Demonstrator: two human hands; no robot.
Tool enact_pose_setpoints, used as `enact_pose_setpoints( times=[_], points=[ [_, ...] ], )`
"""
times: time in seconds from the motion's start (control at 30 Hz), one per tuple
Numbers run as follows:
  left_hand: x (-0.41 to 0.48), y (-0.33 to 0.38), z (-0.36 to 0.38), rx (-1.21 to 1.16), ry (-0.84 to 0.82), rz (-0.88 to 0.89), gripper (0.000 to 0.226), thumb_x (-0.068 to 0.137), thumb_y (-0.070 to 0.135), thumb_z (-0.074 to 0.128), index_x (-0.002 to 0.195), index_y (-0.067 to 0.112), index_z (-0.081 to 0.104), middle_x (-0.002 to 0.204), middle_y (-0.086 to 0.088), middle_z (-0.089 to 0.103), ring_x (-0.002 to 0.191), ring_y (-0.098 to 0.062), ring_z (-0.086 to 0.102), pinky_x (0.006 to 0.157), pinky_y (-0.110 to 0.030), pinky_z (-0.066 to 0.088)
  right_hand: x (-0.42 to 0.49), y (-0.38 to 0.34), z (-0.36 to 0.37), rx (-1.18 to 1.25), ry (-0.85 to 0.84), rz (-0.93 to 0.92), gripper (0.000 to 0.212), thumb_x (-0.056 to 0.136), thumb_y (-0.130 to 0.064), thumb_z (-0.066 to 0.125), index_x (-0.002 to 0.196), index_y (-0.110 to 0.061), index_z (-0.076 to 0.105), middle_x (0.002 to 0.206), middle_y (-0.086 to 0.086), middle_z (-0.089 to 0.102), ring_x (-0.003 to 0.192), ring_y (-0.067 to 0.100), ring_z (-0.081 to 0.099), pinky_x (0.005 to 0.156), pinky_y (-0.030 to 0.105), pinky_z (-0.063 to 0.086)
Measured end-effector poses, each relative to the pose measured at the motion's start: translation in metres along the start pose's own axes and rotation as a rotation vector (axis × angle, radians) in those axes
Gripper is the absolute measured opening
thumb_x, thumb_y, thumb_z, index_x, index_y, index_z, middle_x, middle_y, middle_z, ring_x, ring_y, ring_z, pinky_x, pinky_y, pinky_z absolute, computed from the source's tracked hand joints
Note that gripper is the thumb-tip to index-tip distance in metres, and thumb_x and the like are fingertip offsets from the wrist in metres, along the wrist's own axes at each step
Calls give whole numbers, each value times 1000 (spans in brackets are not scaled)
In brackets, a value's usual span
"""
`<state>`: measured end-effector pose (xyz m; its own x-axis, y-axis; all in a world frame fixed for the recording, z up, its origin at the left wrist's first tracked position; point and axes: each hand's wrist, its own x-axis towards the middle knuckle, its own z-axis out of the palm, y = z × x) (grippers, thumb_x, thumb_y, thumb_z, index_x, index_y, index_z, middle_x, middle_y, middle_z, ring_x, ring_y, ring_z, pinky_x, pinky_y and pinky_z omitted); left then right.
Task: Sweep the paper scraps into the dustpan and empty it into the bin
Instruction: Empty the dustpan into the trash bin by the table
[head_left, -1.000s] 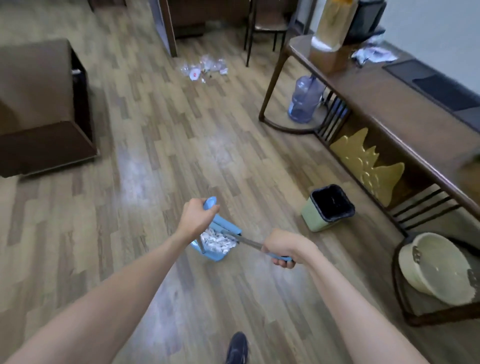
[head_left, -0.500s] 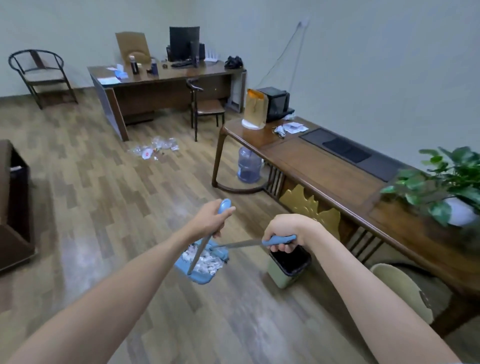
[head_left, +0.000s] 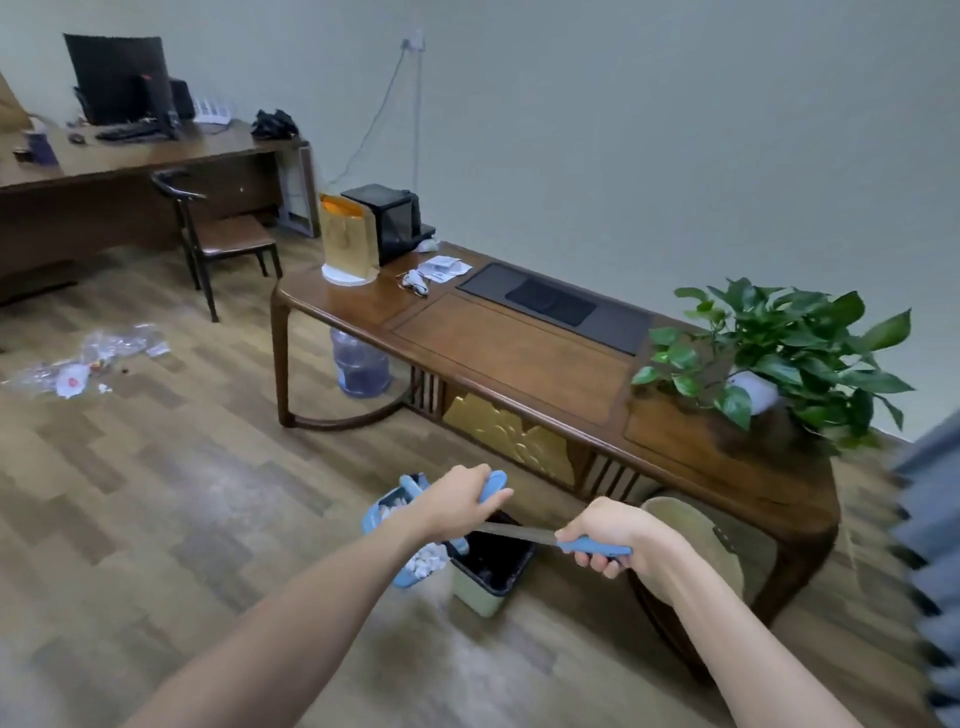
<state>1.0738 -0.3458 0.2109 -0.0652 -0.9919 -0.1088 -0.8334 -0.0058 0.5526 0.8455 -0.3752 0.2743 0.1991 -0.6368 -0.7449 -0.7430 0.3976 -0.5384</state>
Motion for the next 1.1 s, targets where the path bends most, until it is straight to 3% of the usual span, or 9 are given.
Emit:
enact_pose_setpoints(
  times=[0.1, 0.2, 0.37, 0.5, 0.6, 0.77, 1.1],
  points=[
    [36, 14, 37, 71, -128, 115, 44, 98, 57, 40, 75, 21, 33, 66, -2, 46, 64, -27, 51, 57, -38, 34, 24, 33, -22, 111, 58, 57, 31, 92, -21, 64, 107, 7, 66, 69, 10, 53, 42, 11, 41, 39, 20, 32],
    [66, 22, 80, 174, -244, 194, 42, 100, 51, 40, 86, 12, 38, 76, -12, 56, 70, -34, 56, 61, -41, 39, 50, 73, -40, 213, 95, 86, 24, 91, -19, 64, 93, 5, 64, 64, 10, 53, 39, 12, 39, 38, 20, 26],
    [109, 22, 135, 292, -323, 327, 39, 102, 47, 40, 91, 10, 41, 80, -19, 61, 71, -37, 59, 62, -42, 43, 93, 126, -68, 311, 117, 127, 16, 86, -17, 68, 81, -4, 59, 65, 9, 49, 38, 12, 35, 40, 18, 20],
    [127, 24, 162, 359, -395, 353, 43, 102, 47, 41, 94, 4, 47, 74, -16, 57, 69, -38, 60, 63, -45, 49, 115, 149, -90, 329, 67, 145, 13, 83, -11, 72, 85, 0, 65, 64, 11, 48, 39, 12, 34, 39, 17, 20],
    [134, 27, 173, 386, -432, 377, 42, 102, 47, 40, 93, 5, 45, 69, -10, 46, 66, -36, 57, 59, -42, 43, 121, 153, -111, 334, 44, 144, 15, 83, -8, 70, 93, 4, 68, 64, 11, 47, 38, 12, 33, 39, 18, 19],
    [140, 33, 188, 447, -483, 420, 43, 103, 45, 39, 99, 3, 49, 83, -20, 63, 72, -39, 60, 59, -37, 37, 119, 149, -153, 252, -6, 118, 20, 85, -11, 71, 96, 5, 71, 65, 11, 50, 39, 12, 35, 38, 18, 21],
    [140, 52, 195, 507, -572, 457, 45, 104, 43, 40, 108, 0, 52, 93, -22, 66, 79, -41, 63, 60, -36, 37, 84, 114, -187, 88, -100, -83, 14, 88, -13, 69, 97, -6, 77, 64, 11, 53, 38, 13, 36, 39, 18, 25]
  ],
)
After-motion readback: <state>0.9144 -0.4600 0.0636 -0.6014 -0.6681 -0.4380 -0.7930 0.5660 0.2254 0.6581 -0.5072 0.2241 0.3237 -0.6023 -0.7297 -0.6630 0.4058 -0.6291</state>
